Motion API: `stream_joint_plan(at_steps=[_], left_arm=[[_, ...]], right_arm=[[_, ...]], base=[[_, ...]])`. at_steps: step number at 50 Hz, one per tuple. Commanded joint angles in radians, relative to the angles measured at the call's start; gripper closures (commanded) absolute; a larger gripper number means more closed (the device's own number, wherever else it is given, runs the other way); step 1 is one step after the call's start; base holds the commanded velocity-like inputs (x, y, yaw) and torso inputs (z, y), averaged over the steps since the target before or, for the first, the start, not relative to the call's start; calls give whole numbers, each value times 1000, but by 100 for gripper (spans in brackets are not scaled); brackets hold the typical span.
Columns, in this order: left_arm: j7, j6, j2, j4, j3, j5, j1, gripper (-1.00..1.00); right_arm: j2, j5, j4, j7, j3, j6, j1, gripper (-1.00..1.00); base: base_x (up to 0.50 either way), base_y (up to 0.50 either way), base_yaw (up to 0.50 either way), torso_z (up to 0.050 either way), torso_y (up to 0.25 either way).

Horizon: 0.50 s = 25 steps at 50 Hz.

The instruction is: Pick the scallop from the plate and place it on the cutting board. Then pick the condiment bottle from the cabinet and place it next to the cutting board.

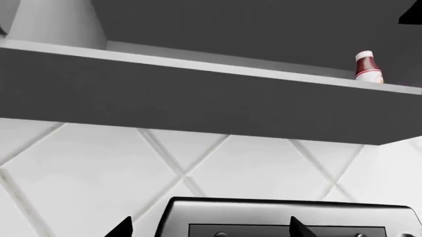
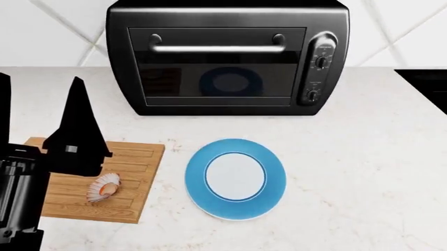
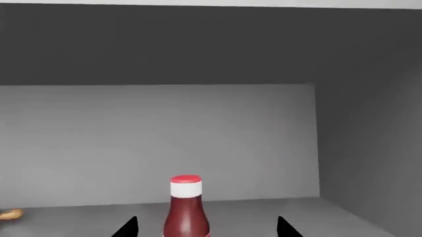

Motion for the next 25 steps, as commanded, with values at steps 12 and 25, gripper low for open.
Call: stream_joint_plan(at_steps=[12, 25], left_arm=[[-11, 2, -7, 15, -4, 1, 9, -100], [-33, -10, -26, 58, -24, -16, 29, -100]], right_arm=[[-26, -68, 132, -43, 31, -42, 6, -100], [-26, -65, 164, -35, 28, -88, 6, -100]], base=[[7, 0, 0, 0, 0], [86, 0, 0, 0, 0]])
